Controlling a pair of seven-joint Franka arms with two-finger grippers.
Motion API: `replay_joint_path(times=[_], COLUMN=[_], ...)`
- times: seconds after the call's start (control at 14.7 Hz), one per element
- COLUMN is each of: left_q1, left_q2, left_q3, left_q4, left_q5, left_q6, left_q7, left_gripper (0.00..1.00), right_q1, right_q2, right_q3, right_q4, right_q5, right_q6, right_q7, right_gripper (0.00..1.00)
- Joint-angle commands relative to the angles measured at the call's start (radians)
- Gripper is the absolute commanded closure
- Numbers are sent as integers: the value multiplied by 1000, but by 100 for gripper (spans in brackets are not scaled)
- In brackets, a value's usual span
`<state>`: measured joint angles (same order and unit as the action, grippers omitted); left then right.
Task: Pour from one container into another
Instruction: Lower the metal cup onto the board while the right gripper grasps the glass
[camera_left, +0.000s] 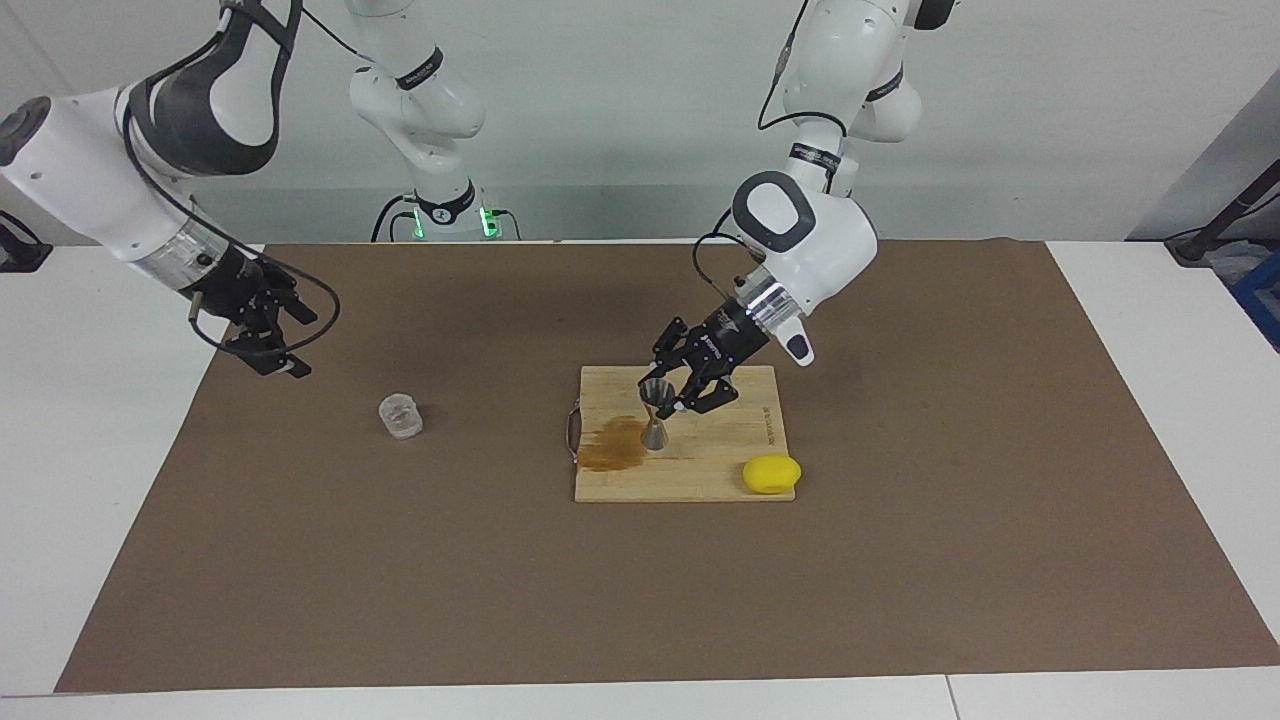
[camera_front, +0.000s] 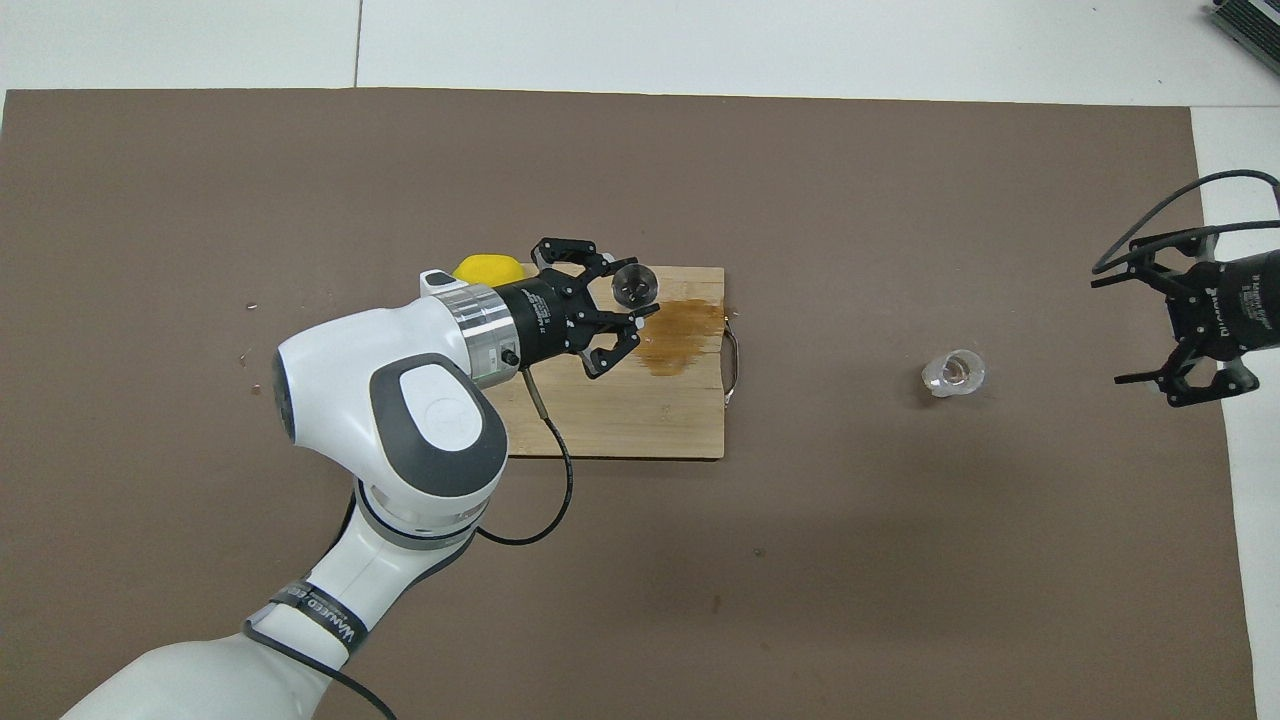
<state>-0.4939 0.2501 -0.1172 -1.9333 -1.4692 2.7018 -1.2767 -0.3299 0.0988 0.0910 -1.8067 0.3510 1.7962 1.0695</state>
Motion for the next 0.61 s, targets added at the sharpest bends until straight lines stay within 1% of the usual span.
replay_joint_path(times=[0.0,0.2,0.34,0.54], left_q1=[-54,-57,-57,-60], left_q2=[86,107,110,118], left_q3=[14,13,13,13], left_q4=[74,80,79,77], left_q5=[-37,-36,-37,-42], left_q6=[62,65,69,76], left_q7=[-3,8,13,37], left_gripper=[100,100,100,100], right_q1=[-38,-52,-67,-90], right_q2=[86,145,173,248], right_q3=[10,10,10,10], right_q4=[-17,-51,-75,-86], right_q5=[110,126,144,201], right_q6=[60,115,141,146], right_q7=[7,-3,-66,-143], right_gripper=[5,5,5,5])
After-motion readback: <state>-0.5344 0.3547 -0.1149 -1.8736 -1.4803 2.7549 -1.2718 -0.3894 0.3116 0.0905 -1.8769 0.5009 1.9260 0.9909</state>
